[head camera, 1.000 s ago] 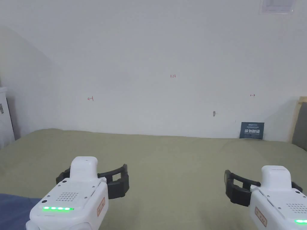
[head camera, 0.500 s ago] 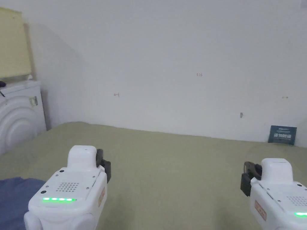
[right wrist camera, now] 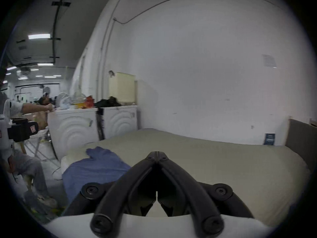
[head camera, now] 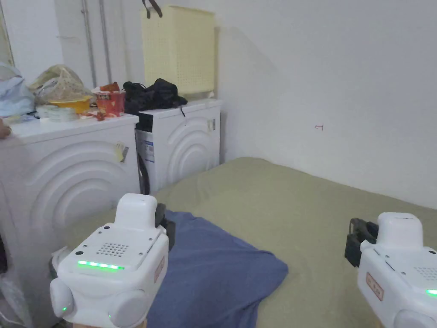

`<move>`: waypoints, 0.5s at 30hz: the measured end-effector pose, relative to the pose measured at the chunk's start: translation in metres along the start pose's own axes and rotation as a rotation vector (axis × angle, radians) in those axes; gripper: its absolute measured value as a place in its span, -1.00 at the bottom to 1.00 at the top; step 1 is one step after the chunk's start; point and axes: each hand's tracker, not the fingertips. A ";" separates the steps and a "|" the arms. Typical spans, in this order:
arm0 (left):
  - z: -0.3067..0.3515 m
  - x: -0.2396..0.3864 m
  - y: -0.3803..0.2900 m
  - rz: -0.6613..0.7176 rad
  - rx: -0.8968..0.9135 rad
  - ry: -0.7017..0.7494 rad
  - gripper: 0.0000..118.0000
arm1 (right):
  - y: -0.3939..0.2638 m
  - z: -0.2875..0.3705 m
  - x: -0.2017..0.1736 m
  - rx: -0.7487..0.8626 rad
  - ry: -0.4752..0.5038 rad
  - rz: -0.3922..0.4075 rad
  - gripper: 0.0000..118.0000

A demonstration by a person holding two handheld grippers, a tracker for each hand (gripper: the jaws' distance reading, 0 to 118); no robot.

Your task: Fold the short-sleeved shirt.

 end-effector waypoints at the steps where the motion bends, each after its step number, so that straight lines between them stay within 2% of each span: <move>1: -0.002 -0.006 -0.002 0.020 -0.024 -0.002 -1.00 | 0.001 -0.006 -0.008 -0.005 0.018 0.011 -1.00; 8: -0.032 -0.008 -0.008 -0.037 -0.101 -0.012 -1.00 | 0.000 -0.039 -0.037 0.004 0.069 0.011 -1.00; 12: -0.092 0.004 0.011 -0.052 -0.183 -0.093 -1.00 | 0.004 -0.059 -0.036 0.028 0.068 0.020 -1.00; 15: -0.161 0.016 0.038 -0.113 -0.348 -0.186 -1.00 | 0.007 -0.073 -0.031 0.033 0.058 0.024 -1.00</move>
